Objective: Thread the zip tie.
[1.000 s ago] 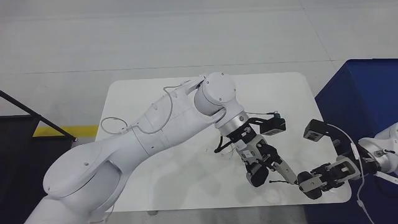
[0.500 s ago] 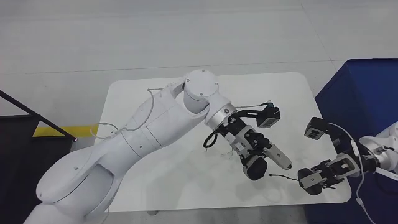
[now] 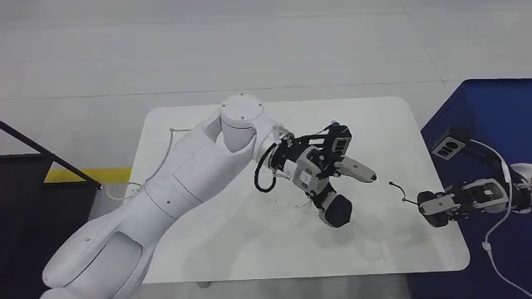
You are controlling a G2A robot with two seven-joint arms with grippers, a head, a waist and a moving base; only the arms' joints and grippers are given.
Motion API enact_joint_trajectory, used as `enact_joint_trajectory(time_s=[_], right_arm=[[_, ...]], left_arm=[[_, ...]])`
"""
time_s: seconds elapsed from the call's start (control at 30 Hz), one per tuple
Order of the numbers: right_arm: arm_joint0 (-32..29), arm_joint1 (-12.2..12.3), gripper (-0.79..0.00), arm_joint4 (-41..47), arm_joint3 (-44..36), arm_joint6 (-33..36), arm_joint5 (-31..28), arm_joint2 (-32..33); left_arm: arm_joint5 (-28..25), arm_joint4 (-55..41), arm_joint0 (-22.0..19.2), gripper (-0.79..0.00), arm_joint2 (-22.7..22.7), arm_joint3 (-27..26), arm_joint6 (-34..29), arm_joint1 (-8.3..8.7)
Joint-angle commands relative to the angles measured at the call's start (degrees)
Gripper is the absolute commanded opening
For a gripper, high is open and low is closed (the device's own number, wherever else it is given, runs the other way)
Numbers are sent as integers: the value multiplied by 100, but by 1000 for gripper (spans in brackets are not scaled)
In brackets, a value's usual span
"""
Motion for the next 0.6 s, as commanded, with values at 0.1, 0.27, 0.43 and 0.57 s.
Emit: enact_joint_trajectory(time_s=[0.1,0.27,0.43,0.57], right_arm=[[-5,11,-785,37,-50,0,23,13],[-5,11,-785,37,-50,0,23,13],[-5,11,-785,37,-50,0,23,13],[-11,-4,-785,-5,-104,-128,25,13]], left_arm=[[861,-1041,260,0,-13,15,867,52],[992,-1212,290,0,-8,5,998,54],[992,-1212,290,0,-8,5,998,54],[1170,-1799,534,0,-145,90,1249,41]])
